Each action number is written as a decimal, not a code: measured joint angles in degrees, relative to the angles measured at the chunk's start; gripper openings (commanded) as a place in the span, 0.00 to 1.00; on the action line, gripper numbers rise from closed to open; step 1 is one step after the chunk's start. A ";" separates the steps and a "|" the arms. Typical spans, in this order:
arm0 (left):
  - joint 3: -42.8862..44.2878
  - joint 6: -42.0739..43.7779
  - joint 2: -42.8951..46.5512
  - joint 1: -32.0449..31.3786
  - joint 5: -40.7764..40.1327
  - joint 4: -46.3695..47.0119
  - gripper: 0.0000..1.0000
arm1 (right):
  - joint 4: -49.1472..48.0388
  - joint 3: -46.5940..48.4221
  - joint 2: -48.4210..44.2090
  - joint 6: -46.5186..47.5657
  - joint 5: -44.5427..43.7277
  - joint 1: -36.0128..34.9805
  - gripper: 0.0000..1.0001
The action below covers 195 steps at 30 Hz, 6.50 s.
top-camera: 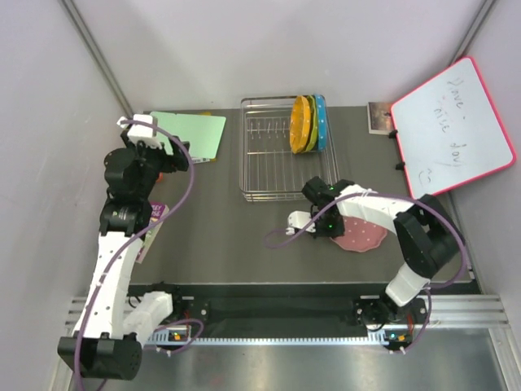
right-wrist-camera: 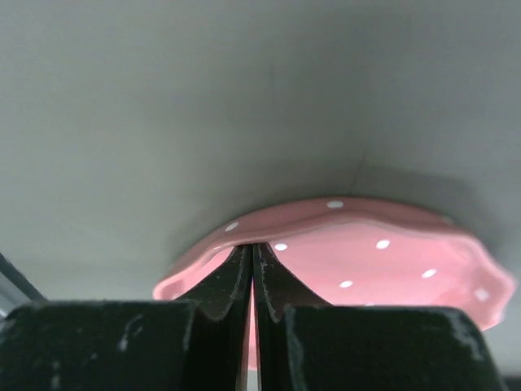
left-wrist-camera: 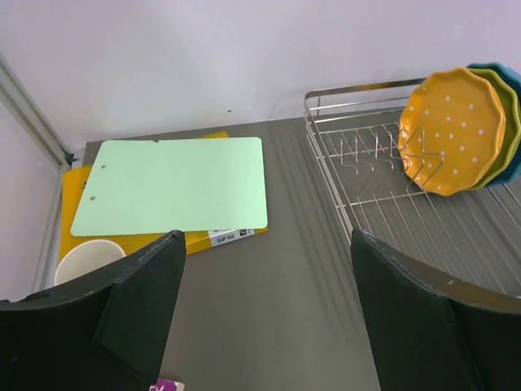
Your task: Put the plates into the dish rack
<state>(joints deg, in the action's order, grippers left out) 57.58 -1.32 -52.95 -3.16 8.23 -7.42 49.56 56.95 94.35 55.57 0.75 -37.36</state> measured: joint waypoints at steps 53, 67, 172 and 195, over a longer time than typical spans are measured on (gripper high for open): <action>-18.91 11.69 -13.40 -35.15 26.12 -7.85 0.00 | 23.80 14.97 0.66 -6.86 50.23 50.75 0.92; -11.85 12.39 -37.55 -42.01 24.92 7.93 0.00 | 26.84 16.90 17.53 8.83 45.38 50.12 0.83; -16.13 12.07 -1.97 -12.17 7.85 -2.93 0.33 | -28.61 70.05 20.35 -48.68 -23.39 -0.63 0.00; -19.45 6.51 -0.02 -6.91 10.38 0.61 0.34 | -40.72 70.79 32.13 -49.94 -51.28 -2.60 0.00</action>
<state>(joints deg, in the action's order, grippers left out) 38.13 5.19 -52.97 -10.07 18.61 -6.81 8.84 127.74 126.48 5.63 -50.52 -39.97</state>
